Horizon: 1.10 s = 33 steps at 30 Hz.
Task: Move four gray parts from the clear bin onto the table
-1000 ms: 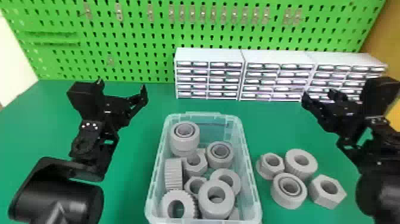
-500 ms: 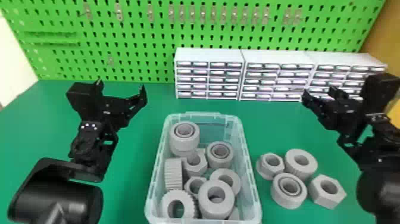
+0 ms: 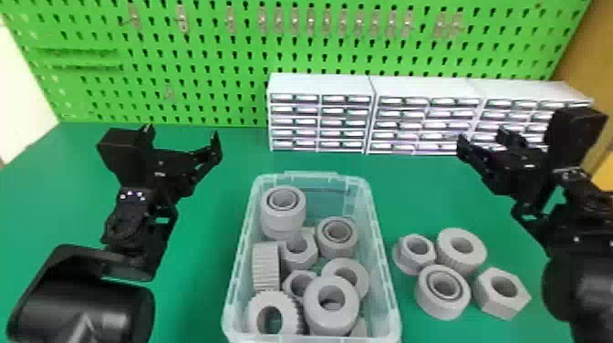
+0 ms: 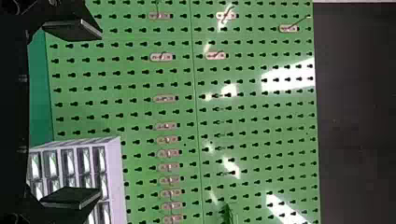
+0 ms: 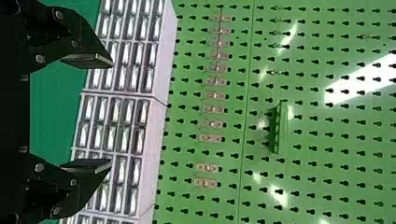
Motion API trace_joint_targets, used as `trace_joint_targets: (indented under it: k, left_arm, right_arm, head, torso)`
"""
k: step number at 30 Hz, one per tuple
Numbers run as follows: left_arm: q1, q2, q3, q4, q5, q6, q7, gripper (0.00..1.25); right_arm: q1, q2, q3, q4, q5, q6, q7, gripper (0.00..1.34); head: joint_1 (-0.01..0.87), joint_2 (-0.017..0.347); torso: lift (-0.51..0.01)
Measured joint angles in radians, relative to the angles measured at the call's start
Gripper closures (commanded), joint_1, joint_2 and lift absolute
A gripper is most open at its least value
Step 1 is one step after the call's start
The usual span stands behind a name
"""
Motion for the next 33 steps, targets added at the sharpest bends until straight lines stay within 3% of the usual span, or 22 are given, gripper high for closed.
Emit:
trace_joint_targets:
  k: [33]
  left_arm:
    - [-0.004, -0.002, 0.006, -0.009, 0.008, 0.0, 0.0, 0.11]
  right_arm:
    - [0.001, -0.006, 0.0, -0.008, -0.003, 0.0, 0.0, 0.5]
  head:
    - [0.678, 0.034]
  torso:
    - [-0.05]
